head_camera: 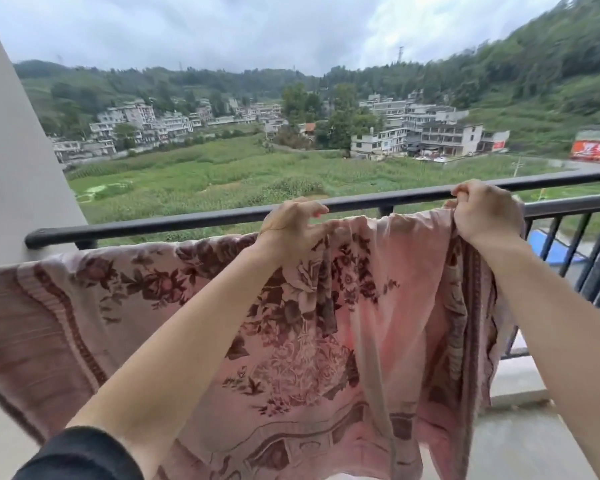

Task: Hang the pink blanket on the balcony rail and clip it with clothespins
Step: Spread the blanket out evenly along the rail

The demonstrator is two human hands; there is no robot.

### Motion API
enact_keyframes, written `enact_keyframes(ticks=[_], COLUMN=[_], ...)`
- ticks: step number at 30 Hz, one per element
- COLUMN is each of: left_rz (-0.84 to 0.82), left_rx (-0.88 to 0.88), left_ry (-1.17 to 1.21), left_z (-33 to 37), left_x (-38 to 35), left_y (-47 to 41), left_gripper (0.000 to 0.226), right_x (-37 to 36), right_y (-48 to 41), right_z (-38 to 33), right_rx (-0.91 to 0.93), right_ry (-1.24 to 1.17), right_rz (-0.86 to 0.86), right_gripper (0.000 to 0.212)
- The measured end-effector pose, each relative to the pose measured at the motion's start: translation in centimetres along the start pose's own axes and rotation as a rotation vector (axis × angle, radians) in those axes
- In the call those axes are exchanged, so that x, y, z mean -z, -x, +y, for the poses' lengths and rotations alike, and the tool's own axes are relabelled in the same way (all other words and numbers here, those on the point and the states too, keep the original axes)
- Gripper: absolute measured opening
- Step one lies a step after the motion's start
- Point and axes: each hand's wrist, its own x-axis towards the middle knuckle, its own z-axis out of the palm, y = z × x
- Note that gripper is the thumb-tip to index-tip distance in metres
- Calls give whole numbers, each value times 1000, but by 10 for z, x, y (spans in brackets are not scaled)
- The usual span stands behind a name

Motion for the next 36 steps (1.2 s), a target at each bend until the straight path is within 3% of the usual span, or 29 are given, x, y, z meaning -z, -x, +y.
enact_keyframes(ticks=[2,5,9,11,14,17,21,24,27,36], left_rz=[-27,-43,27,109,216,299,234,146,169,138], left_rx=[47,109,123,110,32,-21,-132,-79,63,72], left_ry=[-46,-9,145,161,169,220,188,42,155,283], left_z=[-25,-43,-32,-20,-1,21,38,28,27,96], left_x=[9,17,11,4,-5,-8,-15,-31,-41,-85], left_y=[17,29,19,12,2,-6,-2,4,-2,-55], left_gripper=[52,37,19,15,13,15,16,16,15,14], right_x=[-1,-17,-52,-63,-59,-47,-42,-52,-57,-29], right_y=[-5,14,57,64,47,14,-5,-4,2,-10], right_z=[-1,-20,-62,-68,-57,-25,12,17,28,74], right_rx=[14,183,525,595,522,217,-7,89,185,255], right_ry=[12,-132,-194,-258,-312,-300,-251,-180,-109,-46], right_rz=[-50,-62,-306,-218,-36,84,197,219,211,187], right_gripper=[30,35,45,40,31,33,30,30,29,25])
